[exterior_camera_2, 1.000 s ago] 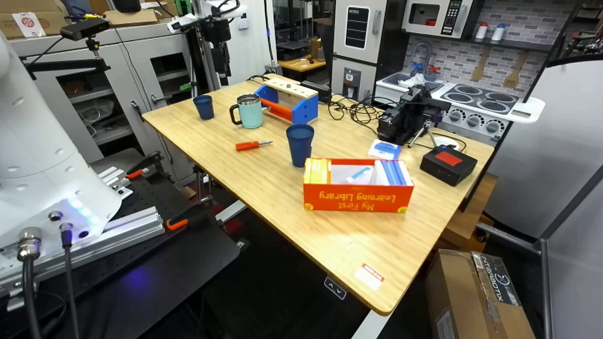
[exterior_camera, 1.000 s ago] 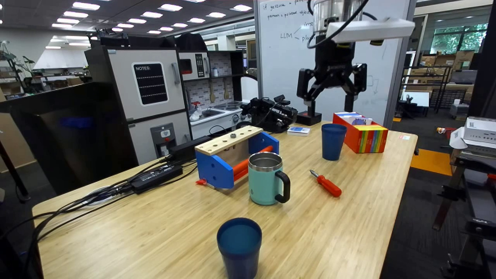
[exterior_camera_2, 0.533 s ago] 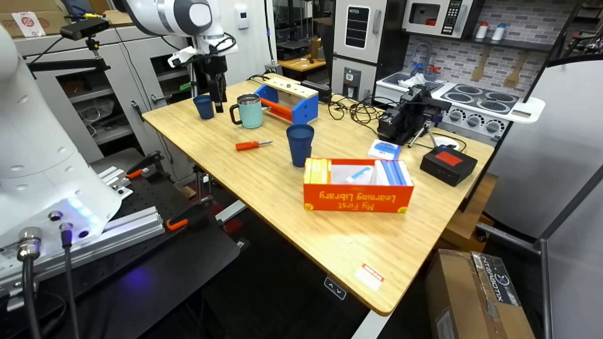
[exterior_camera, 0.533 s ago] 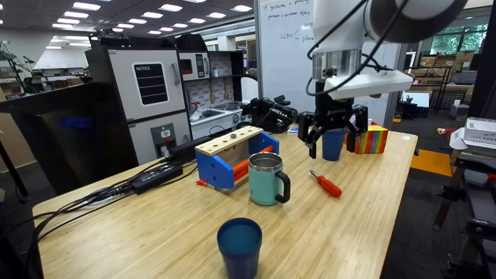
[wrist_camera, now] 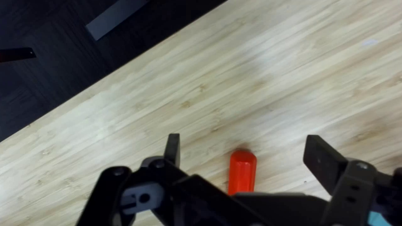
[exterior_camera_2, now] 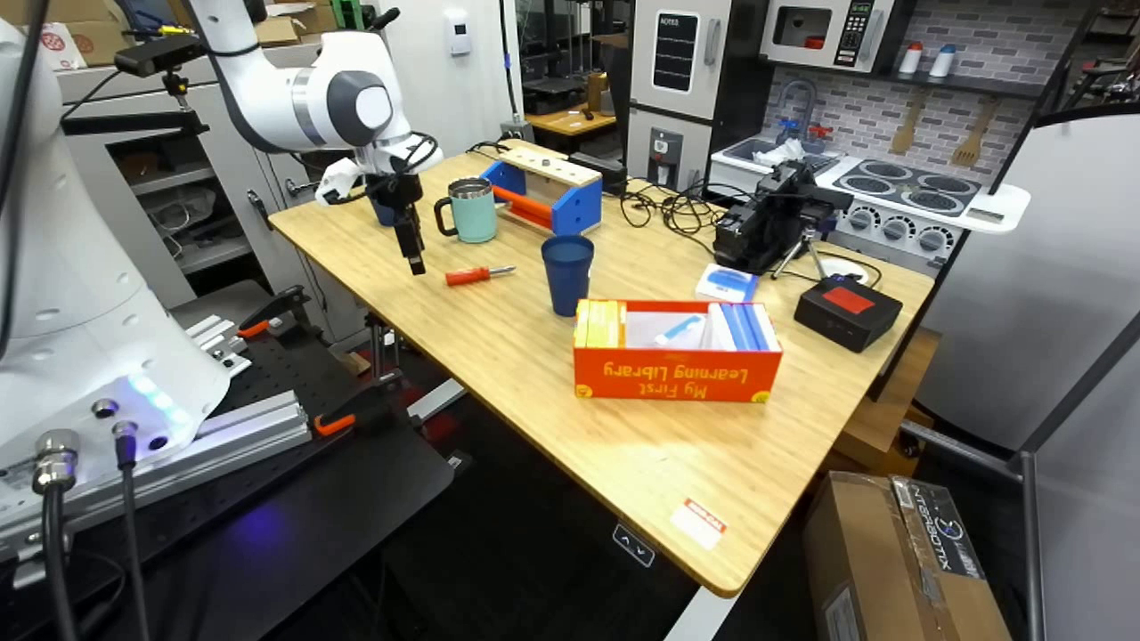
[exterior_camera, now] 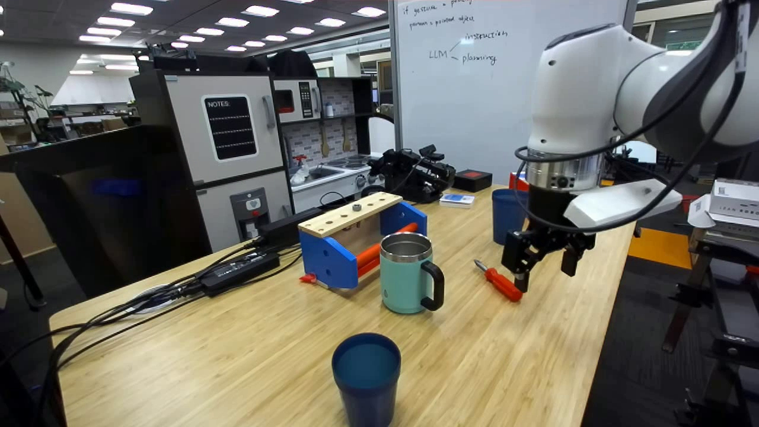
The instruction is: Put the screw driver in the tool box
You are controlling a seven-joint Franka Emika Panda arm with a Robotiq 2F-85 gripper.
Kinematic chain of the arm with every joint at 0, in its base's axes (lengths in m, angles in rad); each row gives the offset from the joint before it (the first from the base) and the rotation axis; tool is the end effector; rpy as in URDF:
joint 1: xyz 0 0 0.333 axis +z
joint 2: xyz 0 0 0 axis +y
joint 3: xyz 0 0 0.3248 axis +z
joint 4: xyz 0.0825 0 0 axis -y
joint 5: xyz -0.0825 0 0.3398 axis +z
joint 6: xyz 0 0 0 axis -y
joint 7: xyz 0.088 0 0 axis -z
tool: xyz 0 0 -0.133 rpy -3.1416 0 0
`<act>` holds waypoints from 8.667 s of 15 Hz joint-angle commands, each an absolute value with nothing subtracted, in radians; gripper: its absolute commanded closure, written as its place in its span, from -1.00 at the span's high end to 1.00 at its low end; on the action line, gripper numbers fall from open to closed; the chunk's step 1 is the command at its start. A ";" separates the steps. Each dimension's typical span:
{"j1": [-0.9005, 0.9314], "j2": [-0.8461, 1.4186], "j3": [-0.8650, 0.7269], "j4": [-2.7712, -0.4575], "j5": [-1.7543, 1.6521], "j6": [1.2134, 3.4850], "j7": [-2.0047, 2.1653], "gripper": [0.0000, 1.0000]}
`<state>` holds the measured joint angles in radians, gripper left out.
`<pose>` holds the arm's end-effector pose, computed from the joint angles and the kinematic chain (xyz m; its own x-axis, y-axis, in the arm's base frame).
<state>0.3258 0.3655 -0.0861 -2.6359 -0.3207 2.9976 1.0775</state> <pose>0.3906 0.1141 0.1480 0.8699 -0.4901 0.0557 -0.4928 -0.8686 0.0518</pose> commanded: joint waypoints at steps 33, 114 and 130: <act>0.303 0.514 -0.075 -2.508 -0.153 3.047 1.009 1.00; -0.153 0.051 -0.163 -2.574 1.564 1.942 -0.544 -0.86; -0.111 0.383 -0.121 -2.318 2.141 1.655 -0.215 -0.86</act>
